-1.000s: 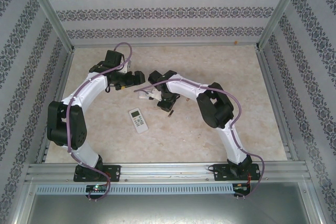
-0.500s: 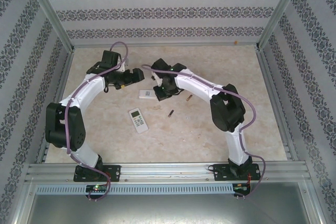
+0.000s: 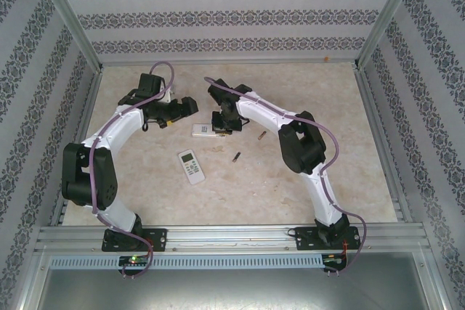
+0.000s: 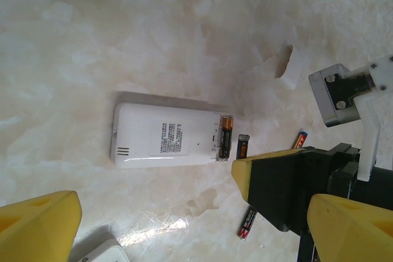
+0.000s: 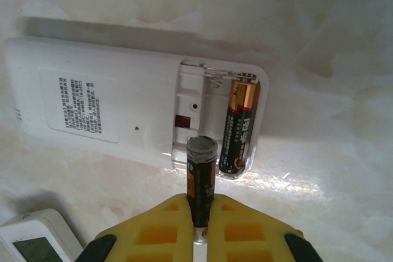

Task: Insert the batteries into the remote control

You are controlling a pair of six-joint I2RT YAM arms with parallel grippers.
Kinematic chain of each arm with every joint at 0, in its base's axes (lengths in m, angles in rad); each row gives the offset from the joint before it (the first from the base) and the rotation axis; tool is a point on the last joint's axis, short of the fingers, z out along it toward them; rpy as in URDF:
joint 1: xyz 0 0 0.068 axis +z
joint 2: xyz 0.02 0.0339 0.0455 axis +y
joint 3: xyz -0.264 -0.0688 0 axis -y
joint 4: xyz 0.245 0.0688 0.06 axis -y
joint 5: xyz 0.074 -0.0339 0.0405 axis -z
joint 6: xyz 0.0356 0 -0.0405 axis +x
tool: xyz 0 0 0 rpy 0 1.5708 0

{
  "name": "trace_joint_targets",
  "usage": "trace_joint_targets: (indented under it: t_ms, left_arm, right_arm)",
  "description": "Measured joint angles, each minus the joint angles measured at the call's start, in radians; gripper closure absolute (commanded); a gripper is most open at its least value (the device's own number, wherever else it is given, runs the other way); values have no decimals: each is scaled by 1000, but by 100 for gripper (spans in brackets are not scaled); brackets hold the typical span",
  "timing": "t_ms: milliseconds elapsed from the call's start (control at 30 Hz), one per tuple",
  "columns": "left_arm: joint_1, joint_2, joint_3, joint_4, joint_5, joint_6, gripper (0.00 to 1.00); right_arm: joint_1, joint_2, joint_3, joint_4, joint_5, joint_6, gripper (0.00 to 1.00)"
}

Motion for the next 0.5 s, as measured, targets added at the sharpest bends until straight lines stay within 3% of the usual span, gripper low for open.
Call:
trace_joint_targets:
  t_ms: [267, 500]
  left_arm:
    - [0, -9, -3, 4, 1, -1, 5]
    - [0, -9, -9, 6, 0, -1, 4]
  right_arm:
    - [0, 51, 50, -3, 0, 8, 88]
    - [0, 81, 62, -16, 11, 5, 80]
